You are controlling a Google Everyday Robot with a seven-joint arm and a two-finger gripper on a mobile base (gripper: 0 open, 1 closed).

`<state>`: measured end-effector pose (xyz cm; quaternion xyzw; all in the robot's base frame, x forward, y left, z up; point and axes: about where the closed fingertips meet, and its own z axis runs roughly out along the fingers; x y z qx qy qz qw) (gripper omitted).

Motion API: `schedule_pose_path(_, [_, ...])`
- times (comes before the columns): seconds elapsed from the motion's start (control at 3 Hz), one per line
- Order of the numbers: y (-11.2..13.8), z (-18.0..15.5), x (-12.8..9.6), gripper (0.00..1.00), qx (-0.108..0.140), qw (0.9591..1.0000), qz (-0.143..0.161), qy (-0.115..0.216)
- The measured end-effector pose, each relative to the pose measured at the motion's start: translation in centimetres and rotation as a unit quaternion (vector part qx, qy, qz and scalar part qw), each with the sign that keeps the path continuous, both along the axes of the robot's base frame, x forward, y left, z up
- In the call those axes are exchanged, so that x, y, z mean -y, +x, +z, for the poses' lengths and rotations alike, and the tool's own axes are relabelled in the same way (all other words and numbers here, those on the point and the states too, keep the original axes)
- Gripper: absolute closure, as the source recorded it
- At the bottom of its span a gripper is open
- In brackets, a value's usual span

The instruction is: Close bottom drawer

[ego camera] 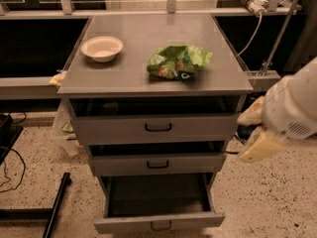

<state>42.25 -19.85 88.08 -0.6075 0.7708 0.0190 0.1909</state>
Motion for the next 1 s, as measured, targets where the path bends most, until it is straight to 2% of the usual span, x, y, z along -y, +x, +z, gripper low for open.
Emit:
schedule_pose_path(0.33, [-0.7,-8.9,-1.6,0.65,-0.025,0.9989,0.012,0.039])
schedule_pose_path(0.67, [-0.2,-12.0,-1.8,0.89,-0.022,0.9987,0.004,0.047])
schedule_pose_path(1.0, [-0.1,-11.7,-1.8,1.0,-0.019,0.9987,0.004,0.046])
